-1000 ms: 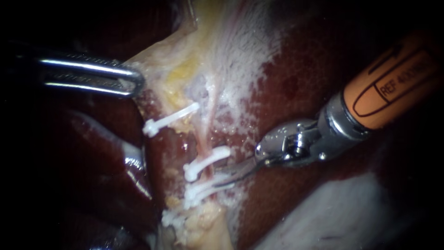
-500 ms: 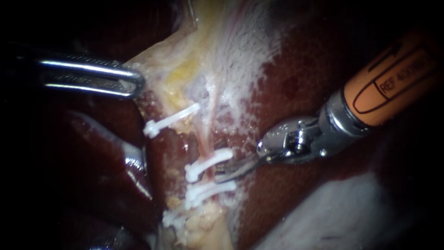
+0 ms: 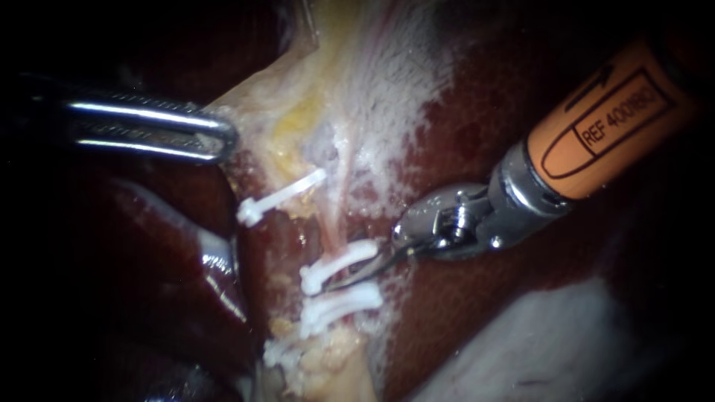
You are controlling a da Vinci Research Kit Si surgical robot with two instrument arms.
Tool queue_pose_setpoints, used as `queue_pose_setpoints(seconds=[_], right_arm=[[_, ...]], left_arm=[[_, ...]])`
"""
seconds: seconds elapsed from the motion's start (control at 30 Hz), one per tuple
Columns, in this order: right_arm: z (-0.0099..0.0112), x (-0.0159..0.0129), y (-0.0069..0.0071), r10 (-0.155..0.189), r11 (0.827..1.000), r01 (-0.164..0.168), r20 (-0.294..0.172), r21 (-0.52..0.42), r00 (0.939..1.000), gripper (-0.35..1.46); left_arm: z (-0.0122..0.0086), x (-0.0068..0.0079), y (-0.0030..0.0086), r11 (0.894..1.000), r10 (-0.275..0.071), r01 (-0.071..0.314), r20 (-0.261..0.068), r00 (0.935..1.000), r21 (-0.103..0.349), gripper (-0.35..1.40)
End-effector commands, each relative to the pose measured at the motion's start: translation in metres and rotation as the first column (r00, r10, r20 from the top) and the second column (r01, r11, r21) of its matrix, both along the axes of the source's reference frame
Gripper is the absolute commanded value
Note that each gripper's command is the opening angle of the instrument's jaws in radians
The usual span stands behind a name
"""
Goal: Go to the cutting position right tube
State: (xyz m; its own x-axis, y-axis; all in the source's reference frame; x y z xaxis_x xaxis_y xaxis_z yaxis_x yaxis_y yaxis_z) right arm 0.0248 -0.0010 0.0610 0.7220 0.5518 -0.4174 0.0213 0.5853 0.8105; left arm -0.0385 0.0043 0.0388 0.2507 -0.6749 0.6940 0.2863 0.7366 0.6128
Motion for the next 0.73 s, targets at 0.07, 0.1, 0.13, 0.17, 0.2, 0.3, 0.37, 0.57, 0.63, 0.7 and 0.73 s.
queue_pose_setpoints(seconds=[0.07, 0.1, 0.13, 0.17, 0.2, 0.3, 0.37, 0.57, 0.63, 0.7, 0.73], right_arm=[[0.0, 0.0, -0.0001, 0.0, 1.0, 0.0, -0.002, -0.001, 1.0, 0.16], [0.0, 0.0, -0.0002, 0.0, 1.0, 0.0, -0.002, -0.001, 1.0, 0.16], [0.0, 0.0001, -0.0002, 0.0, 1.0, 0.0, -0.002, -0.001, 1.0, 0.16], [0.0001, 0.0001, -0.0002, 0.0, 1.0, 0.0, -0.002, -0.002, 1.0, 0.16], [0.0001, 0.0001, -0.0003, 0.0, 1.0, 0.0, -0.002, -0.002, 1.0, 0.16], [0.0002, 0.0001, -0.0004, -0.001, 1.0, 0.001, -0.002, -0.003, 1.0, 0.16], [0.0002, 0.0001, -0.0004, -0.001, 1.0, 0.001, -0.002, -0.003, 1.0, 0.16], [0.0002, 0.0001, -0.0004, -0.002, 1.0, 0.002, -0.002, -0.003, 1.0, 0.16], [0.0003, 0.0001, -0.0004, -0.002, 1.0, 0.002, -0.002, -0.003, 1.0, 0.16], [0.0003, 0.0001, -0.0005, -0.002, 1.0, 0.002, -0.003, -0.004, 1.0, 0.16], [0.0003, 0.0001, -0.0005, -0.002, 1.0, 0.002, -0.003, -0.004, 1.0, 0.18]], left_arm=[[0.0, 0.0, 0.0, 1.0, -0.001, 0.001, -0.001, 1.0, 0.0, -0.35], [0.0, 0.0, 0.0, 1.0, -0.001, 0.001, -0.001, 1.0, 0.0, -0.35], [0.0, 0.0, 0.0, 1.0, -0.001, 0.001, -0.001, 1.0, 0.0, -0.35], [0.0, 0.0, 0.0, 1.0, 0.002, -0.002, 0.001, 1.0, 0.0, -0.35], [0.0, 0.0, 0.0, 1.0, 0.002, -0.002, 0.001, 1.0, 0.0, -0.35], [0.0, 0.0, 0.0, 1.0, 0.002, -0.002, 0.001, 1.0, 0.0, -0.35], [0.0, 0.0, 0.0, 1.0, 0.002, -0.002, 0.001, 1.0, 0.0, -0.35], [0.0, 0.0, 0.0, 1.0, 0.002, -0.002, 0.001, 1.0, 0.0, -0.35], [0.0, 0.0, 0.0, 1.0, 0.002, -0.002, 0.001, 1.0, 0.0, -0.35], [0.0, 0.0, 0.0, 1.0, 0.002, -0.002, 0.001, 1.0, 0.0, -0.35], [0.0, -0.0001, 0.0, 1.0, 0.001, -0.001, 0.001, 1.0, 0.0, -0.35]])
